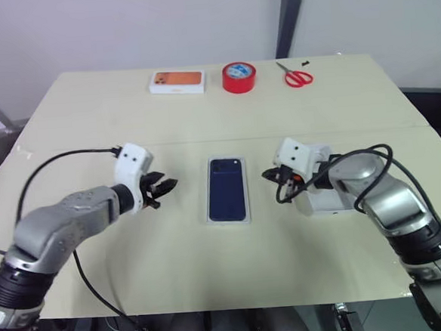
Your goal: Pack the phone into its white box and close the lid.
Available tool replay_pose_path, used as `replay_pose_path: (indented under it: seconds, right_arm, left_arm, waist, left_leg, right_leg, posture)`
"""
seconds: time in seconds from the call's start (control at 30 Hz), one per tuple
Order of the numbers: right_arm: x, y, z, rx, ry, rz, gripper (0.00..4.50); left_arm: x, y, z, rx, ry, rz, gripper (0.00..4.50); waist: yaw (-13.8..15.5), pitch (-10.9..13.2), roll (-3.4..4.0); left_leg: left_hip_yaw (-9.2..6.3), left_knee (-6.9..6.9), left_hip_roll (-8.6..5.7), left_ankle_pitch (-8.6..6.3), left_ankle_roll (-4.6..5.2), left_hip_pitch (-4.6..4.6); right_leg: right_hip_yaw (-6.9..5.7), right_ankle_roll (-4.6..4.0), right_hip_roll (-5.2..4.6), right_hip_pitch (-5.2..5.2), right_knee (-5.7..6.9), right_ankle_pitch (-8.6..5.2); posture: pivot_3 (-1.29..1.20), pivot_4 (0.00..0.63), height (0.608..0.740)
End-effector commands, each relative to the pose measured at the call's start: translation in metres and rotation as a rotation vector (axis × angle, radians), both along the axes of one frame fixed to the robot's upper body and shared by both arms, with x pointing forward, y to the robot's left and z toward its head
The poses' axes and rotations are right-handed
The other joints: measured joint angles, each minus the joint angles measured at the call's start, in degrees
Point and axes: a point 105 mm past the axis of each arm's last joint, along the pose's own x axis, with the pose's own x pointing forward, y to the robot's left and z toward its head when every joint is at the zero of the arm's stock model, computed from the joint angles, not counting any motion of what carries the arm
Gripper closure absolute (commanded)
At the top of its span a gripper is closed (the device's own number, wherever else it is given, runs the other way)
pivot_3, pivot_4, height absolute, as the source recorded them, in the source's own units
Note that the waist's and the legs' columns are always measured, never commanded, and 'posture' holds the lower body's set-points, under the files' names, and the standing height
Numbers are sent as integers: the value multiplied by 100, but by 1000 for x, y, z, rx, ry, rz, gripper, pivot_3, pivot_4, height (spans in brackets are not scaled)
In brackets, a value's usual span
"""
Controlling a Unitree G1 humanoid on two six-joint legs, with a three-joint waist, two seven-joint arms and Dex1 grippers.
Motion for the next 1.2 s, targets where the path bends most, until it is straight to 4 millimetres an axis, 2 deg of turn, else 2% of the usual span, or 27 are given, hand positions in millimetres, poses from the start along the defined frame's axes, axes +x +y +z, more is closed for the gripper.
replay_pose_path:
  seconds: [0.03,0.33,0.6,0.73,0.93,1.07,1.2]
  right_arm:
    - [1,10,1,-35,-22,12,4500]
    - [6,28,-16,-116,-32,7,4500]
    - [-3,37,-16,-123,-34,54,4500]
    - [-6,19,-11,-145,-29,28,4500]
    - [-22,-16,-9,-212,-2,15,4500]
    - [-28,-34,-12,-243,18,-21,4500]
    - [-28,-43,-11,-258,13,-47,4500]
  left_arm:
    - [8,-14,-1,43,-57,-59,4272]
    - [17,-60,-33,86,41,-163,4272]
    - [5,-93,-40,71,90,-292,4272]
    - [-1,-118,-32,21,94,-382,4272]
    - [-10,-156,-28,4,106,-523,4272]
    - [-13,-170,-30,5,112,-563,4272]
    - [-13,-172,-33,5,120,-564,4272]
  waist:
    - [7,1,-1]
    - [-40,1,-2]
    - [-1,-1,-2]
    - [51,-1,-2]
    - [135,-1,-2]
    - [97,-2,-1]
    - [82,-2,0]
  left_leg:
    - [-1,1,0,-3,5,-1]
    - [-3,8,1,-7,14,-5]
    - [-4,12,2,-8,15,-5]
    - [-5,14,-1,-9,17,-5]
    - [-4,19,-3,-18,32,-11]
    - [-3,19,1,-18,32,-7]
    - [-3,19,2,-18,32,-4]
  right_leg:
    - [-1,0,-1,0,0,0]
    - [-1,3,2,-5,9,1]
    - [-2,3,1,-5,13,2]
    - [-3,3,-4,-2,12,2]
    - [-3,5,-6,2,1,1]
    - [-1,5,3,2,6,1]
    - [0,5,6,3,11,1]
  posture:
    - [0,150,733]
    - [0,150,733]
    - [0,150,733]
    - [0,150,733]
    - [0,150,733]
    - [0,150,733]
    - [0,150,733]
